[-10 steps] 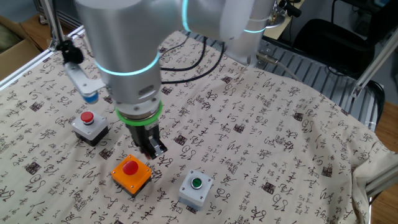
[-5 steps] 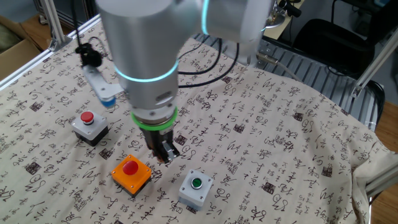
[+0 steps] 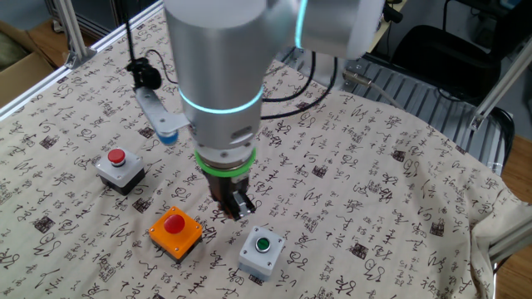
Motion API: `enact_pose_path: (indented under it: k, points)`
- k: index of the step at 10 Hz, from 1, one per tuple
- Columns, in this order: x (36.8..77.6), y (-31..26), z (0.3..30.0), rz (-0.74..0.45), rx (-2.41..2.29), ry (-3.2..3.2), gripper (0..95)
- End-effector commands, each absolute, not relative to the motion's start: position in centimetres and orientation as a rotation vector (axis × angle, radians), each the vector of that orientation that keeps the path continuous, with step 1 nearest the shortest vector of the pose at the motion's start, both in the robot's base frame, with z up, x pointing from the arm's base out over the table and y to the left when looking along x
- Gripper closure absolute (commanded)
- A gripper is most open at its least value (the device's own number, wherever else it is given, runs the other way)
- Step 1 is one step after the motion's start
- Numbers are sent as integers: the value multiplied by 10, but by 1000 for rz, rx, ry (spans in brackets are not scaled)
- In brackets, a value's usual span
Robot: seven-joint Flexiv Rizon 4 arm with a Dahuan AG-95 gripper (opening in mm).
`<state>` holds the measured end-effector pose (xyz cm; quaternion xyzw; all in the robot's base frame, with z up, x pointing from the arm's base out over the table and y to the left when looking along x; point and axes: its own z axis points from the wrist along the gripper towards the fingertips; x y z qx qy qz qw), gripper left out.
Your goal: Press three buttons from left to right in sequence
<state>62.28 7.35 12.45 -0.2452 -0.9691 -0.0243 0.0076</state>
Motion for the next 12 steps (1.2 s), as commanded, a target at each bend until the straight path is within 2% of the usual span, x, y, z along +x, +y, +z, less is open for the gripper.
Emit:
enact_pose_path:
  k: [1, 12]
  points:
    - [620, 80, 122, -78, -787, -3030, 950]
    - [618, 82, 115, -70, -798, -3036, 950]
